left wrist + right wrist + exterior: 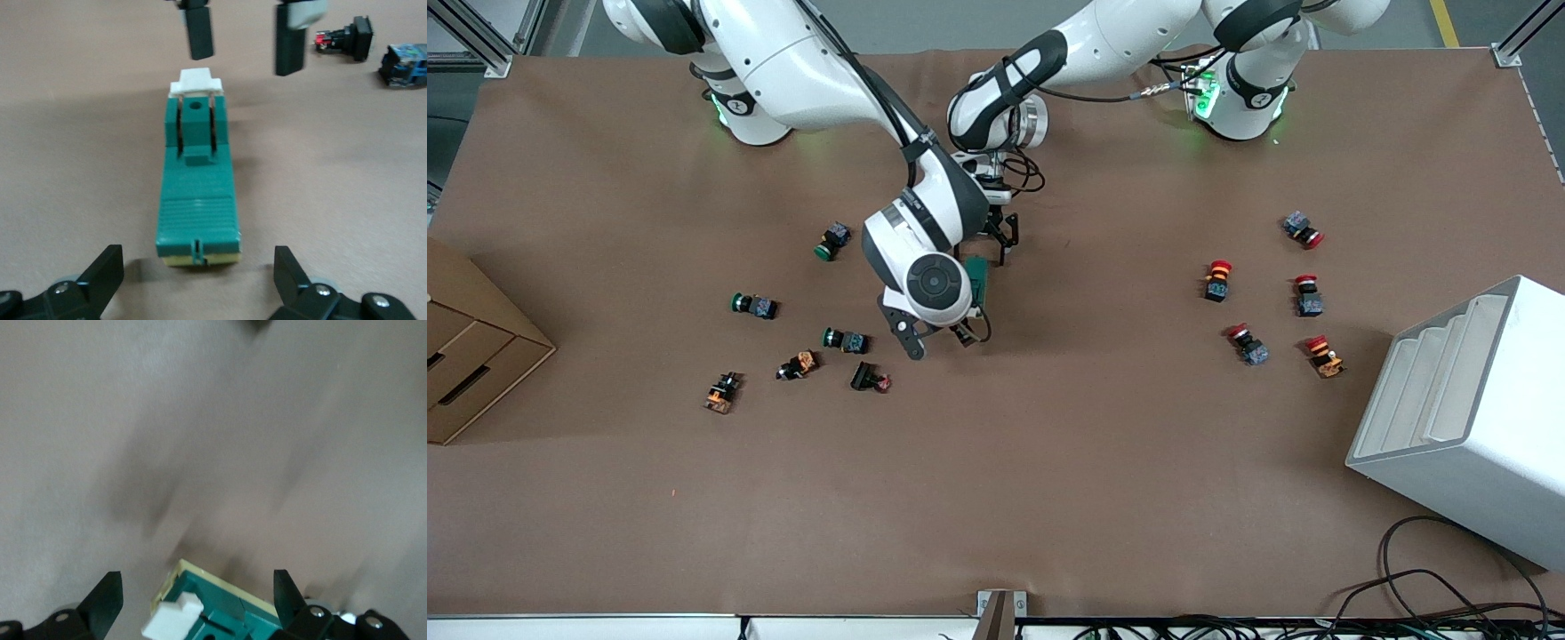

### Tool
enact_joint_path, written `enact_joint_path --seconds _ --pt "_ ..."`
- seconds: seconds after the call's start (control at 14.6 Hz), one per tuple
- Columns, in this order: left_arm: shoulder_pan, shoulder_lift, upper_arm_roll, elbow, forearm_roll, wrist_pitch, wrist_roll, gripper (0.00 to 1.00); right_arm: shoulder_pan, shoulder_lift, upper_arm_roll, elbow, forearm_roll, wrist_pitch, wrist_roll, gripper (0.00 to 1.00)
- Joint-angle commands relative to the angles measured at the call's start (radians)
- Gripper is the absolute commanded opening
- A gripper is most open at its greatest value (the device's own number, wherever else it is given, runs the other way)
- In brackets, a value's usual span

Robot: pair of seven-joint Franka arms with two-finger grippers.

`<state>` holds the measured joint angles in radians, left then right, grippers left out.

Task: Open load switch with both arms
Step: 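Push the white lever down onto the switch body with the right gripper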

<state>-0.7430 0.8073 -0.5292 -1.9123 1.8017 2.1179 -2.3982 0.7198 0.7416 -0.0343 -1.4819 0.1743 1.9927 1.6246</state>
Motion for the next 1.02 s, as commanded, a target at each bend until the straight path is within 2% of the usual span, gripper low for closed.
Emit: enact_joint_path --seconds 0.0,0.55,0.96 --pt "-0.022 0.035 0.003 0.021 -0.004 0.017 -0.019 1.0 0.009 0.005 -0.01 0.012 0.034 -0.003 0.011 1.0" --pt "-0.052 0.042 0.002 0.016 -0.004 -0.026 -0.119 1.0 0.043 0.004 -0.01 0.011 0.039 -0.071 0.009 1.0" --pt "-0.052 0.035 0.002 0.01 -0.002 -0.038 -0.09 1.0 0.03 0.007 -0.01 0.002 0.039 -0.084 0.001 1.0"
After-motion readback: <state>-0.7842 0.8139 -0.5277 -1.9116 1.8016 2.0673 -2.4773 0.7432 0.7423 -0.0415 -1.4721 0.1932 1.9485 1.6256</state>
